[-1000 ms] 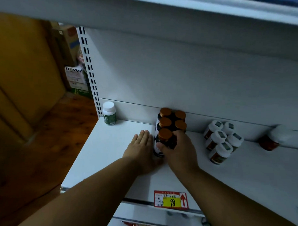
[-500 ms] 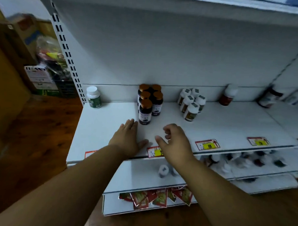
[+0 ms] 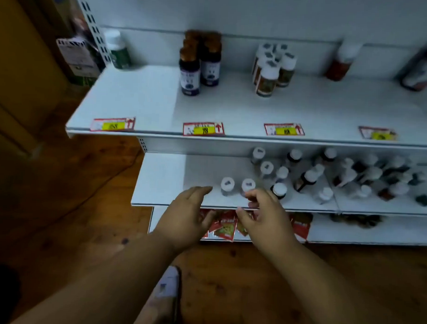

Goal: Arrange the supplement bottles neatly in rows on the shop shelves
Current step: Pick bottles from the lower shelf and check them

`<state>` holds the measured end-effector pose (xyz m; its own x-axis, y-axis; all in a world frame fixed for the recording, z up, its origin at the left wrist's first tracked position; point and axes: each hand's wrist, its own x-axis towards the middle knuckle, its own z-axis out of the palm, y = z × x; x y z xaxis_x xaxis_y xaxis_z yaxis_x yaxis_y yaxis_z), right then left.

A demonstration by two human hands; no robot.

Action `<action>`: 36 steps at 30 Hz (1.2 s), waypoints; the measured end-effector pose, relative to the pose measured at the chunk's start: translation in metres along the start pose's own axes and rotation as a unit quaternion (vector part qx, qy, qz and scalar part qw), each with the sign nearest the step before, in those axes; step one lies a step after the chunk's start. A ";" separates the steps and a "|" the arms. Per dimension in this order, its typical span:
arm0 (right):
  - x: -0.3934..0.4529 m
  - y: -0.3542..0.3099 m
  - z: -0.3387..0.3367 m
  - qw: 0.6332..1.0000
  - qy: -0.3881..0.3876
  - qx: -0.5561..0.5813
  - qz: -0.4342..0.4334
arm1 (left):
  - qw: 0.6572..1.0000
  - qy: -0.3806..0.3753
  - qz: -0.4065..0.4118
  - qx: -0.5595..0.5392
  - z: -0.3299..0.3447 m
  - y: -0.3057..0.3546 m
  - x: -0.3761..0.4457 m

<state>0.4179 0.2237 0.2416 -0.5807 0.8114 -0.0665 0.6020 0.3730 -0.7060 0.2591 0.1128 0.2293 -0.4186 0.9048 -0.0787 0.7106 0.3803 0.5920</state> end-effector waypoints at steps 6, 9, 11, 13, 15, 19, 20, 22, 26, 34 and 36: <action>0.028 0.094 0.062 0.994 -0.007 0.046 0.095 | 0.999 -0.027 -0.022 0.010 0.078 -0.047 0.049; 0.055 0.138 0.103 0.991 -0.009 0.057 0.125 | 0.999 -0.031 -0.027 -0.005 0.126 -0.077 0.088; 0.073 0.163 0.128 0.989 -0.006 0.054 0.136 | 0.999 -0.034 -0.035 -0.020 0.156 -0.098 0.111; 0.093 0.185 0.151 0.989 -0.004 0.050 0.142 | 0.998 -0.039 -0.040 -0.023 0.183 -0.118 0.131; 0.116 0.202 0.173 0.988 0.001 0.057 0.142 | 0.998 -0.038 -0.036 -0.020 0.205 -0.135 0.150; 0.155 0.224 0.212 0.988 0.005 0.069 0.141 | 0.998 -0.045 -0.037 -0.032 0.236 -0.158 0.176; 0.164 0.227 0.220 0.988 0.003 0.070 0.139 | 0.997 -0.044 -0.046 -0.044 0.242 -0.163 0.182; 0.180 0.231 0.234 0.989 0.000 0.081 0.128 | 0.994 -0.043 -0.065 -0.070 0.253 -0.172 0.196; 0.195 0.232 0.249 0.993 0.022 0.080 0.084 | 0.994 -0.047 -0.058 -0.085 0.260 -0.179 0.206; 0.140 0.188 0.197 0.961 -0.017 0.234 0.144 | 0.950 -0.079 -0.122 -0.278 0.207 -0.158 0.135; 0.113 0.166 0.169 0.929 -0.040 0.328 0.168 | 0.944 -0.079 -0.128 -0.294 0.179 -0.138 0.108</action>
<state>0.3598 0.3019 -0.0024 -0.4758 0.7866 -0.3936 0.3072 -0.2707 -0.9123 0.2176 0.1923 -0.0042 -0.4122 0.8321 -0.3712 0.1419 0.4610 0.8760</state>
